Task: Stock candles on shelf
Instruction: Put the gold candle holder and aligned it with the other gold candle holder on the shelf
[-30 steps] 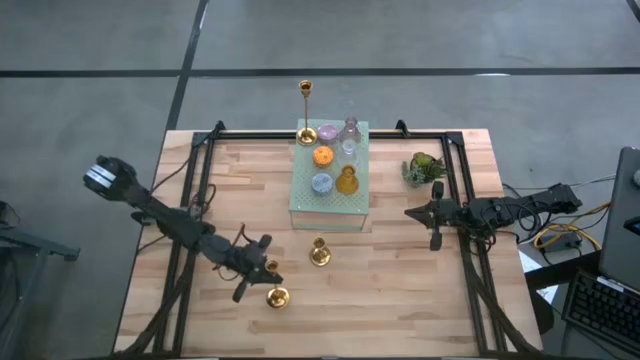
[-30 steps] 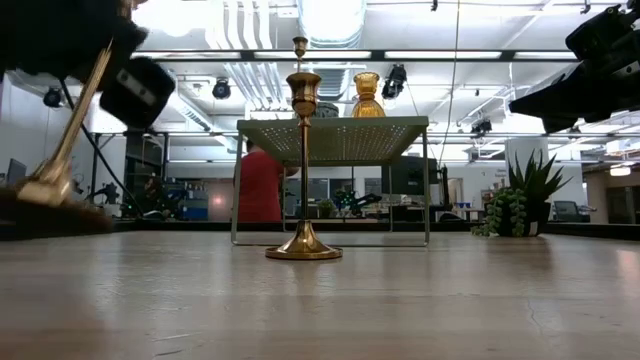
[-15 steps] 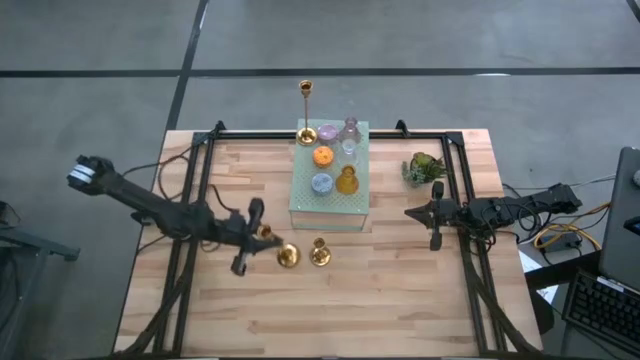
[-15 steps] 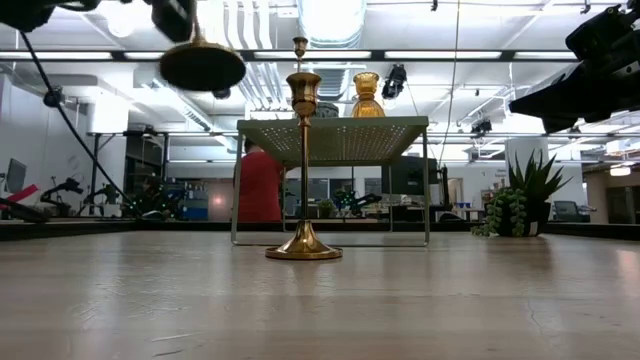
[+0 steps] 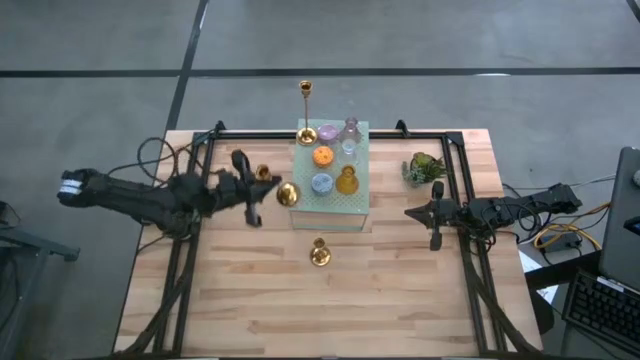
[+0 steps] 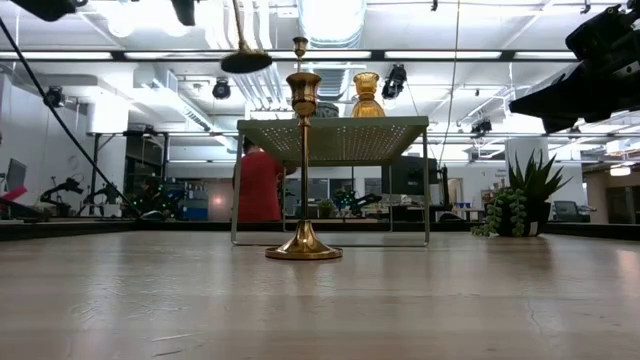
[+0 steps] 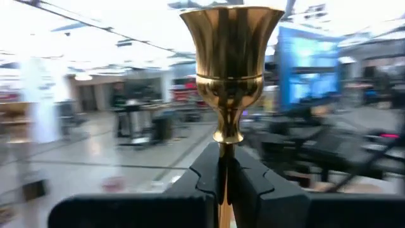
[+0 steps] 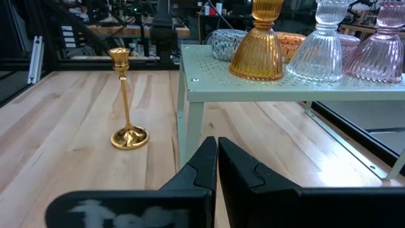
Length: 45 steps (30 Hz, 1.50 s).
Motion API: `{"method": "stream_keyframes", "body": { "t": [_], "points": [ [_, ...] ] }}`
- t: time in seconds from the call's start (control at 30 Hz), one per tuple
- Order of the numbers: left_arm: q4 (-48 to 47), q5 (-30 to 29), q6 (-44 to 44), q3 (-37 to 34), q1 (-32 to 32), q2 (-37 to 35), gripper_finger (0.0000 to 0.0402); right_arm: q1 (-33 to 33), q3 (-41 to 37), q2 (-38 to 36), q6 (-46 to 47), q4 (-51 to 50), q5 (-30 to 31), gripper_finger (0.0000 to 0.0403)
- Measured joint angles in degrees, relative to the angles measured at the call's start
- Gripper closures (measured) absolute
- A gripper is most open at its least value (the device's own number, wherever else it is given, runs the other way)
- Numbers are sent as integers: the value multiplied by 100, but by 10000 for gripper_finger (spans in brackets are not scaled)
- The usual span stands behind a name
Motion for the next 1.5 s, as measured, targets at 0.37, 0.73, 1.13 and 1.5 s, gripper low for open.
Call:
{"method": "stream_keyframes", "body": {
  "t": [0.37,0.73,1.13,1.5],
  "points": [
    [-99,295,-622,477,2152,743,375,0,0,0,9,0,0,394],
    [-75,1115,-1112,935,2979,1933,373,0,0,0,11,0,0,394],
    [-58,1118,-1071,1349,3046,2795,372,0,0,0,2,0,0,394],
    [-100,1258,-1203,1316,3048,2834,379,0,0,0,2,0,0,394]
  ]
}}
